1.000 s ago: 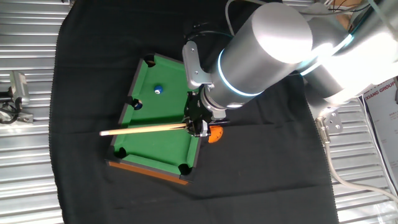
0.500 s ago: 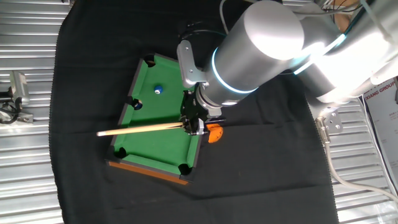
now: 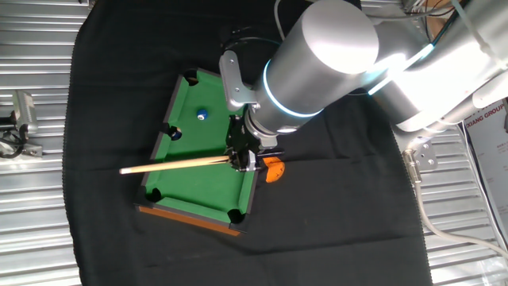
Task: Hit the pool ball
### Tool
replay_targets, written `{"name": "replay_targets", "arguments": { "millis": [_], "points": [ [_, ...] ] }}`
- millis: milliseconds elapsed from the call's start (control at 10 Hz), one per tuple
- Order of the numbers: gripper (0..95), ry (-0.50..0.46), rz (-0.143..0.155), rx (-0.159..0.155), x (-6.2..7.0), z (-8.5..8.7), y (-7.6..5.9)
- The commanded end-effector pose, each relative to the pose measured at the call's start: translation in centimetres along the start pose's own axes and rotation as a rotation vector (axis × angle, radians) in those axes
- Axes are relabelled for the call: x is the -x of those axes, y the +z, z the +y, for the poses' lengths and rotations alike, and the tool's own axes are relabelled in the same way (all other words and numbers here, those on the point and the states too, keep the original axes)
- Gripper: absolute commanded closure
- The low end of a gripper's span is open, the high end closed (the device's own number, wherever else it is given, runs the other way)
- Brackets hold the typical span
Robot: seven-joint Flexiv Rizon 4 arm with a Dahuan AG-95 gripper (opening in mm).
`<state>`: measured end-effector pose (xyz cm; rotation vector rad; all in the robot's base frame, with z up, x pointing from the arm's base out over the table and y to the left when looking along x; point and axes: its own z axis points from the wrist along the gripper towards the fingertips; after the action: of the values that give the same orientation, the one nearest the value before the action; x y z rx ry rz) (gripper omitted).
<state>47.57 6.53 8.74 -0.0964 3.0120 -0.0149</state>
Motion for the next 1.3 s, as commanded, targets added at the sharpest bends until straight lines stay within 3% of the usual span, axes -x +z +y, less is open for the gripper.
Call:
{"name": "replay_targets", "arguments": {
  "millis": [100,1300],
  "points": [
    [95.0,0.001,-0.001,0.002,0.06,-0.10,0.05],
    [95.0,0.002,-0.003,0.007,0.32,0.02,0.66]
  ]
}}
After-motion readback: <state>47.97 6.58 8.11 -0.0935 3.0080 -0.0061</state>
